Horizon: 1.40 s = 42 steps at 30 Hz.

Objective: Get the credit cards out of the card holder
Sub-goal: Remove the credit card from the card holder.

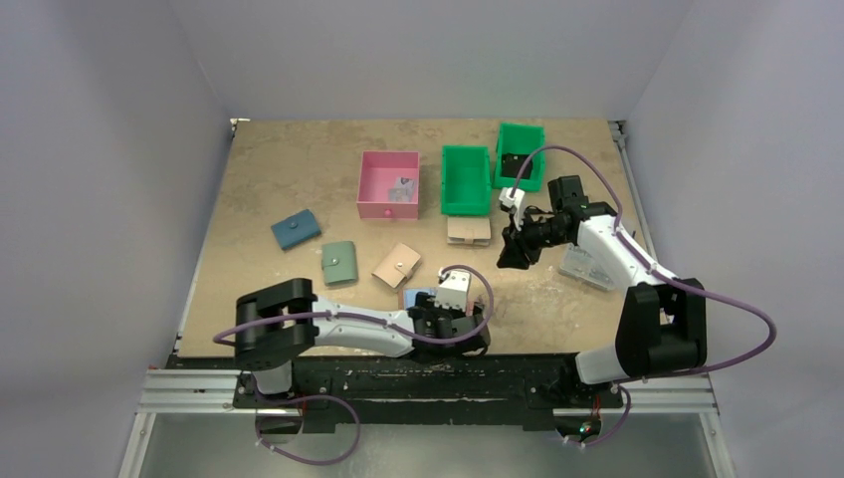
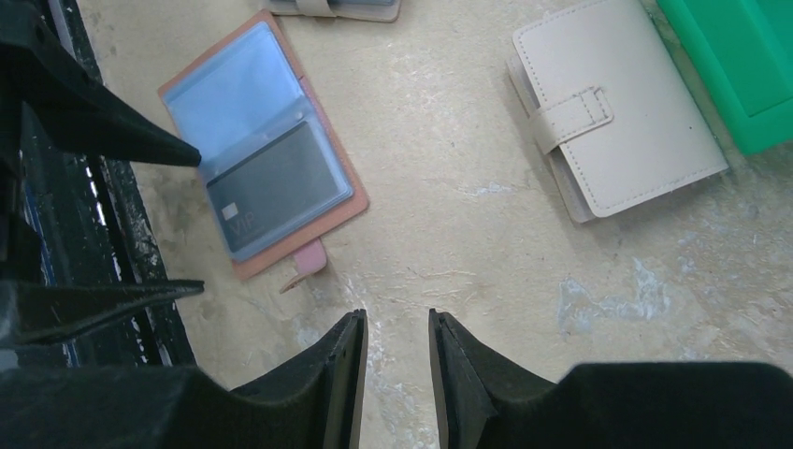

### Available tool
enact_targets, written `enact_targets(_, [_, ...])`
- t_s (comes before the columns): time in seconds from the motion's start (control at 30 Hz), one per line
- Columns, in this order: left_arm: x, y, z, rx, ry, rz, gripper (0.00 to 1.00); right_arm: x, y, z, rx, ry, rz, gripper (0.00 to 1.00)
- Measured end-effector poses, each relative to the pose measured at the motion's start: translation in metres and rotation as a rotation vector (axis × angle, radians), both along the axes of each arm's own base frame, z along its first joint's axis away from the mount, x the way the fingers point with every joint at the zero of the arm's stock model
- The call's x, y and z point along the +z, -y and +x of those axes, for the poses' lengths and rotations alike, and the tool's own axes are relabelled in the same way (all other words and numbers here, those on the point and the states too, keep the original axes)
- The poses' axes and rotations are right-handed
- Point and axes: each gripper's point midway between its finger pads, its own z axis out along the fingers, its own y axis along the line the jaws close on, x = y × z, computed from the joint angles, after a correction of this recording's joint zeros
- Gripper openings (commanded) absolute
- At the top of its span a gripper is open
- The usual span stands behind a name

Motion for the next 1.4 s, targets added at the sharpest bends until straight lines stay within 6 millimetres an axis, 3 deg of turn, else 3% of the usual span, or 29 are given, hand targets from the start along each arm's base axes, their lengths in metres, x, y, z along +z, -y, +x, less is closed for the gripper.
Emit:
enact_targets(0.27, [-0.013, 0.021, 0.001, 0.000, -0.002, 0.090, 0.90, 0.000, 0.002, 0.001, -0.011, -0.002, -0.003, 0.38])
enact_targets(0.6, [-0.011, 0.009, 0.008, 0.040, 0.003, 0.125, 0.89, -0.003, 0.005, 0.003, -0.018, -0.005, -0.016, 0.38])
enact_targets(1.0, [0.010, 0.006, 0.040, 0.152, -0.037, -0.030, 0.79, -0.006, 0.006, 0.003, -0.022, -0.016, -0.018, 0.38])
enact_targets(1.23, [0.001, -0.001, 0.043, 0.192, -0.063, 0.001, 0.76, -0.006, 0.006, 0.003, -0.022, -0.016, -0.018, 0.38])
enact_targets(1.4, [-0.010, 0.006, 0.047, 0.204, -0.077, 0.044, 0.76, -0.006, 0.006, 0.003, -0.022, -0.016, -0.018, 0.38])
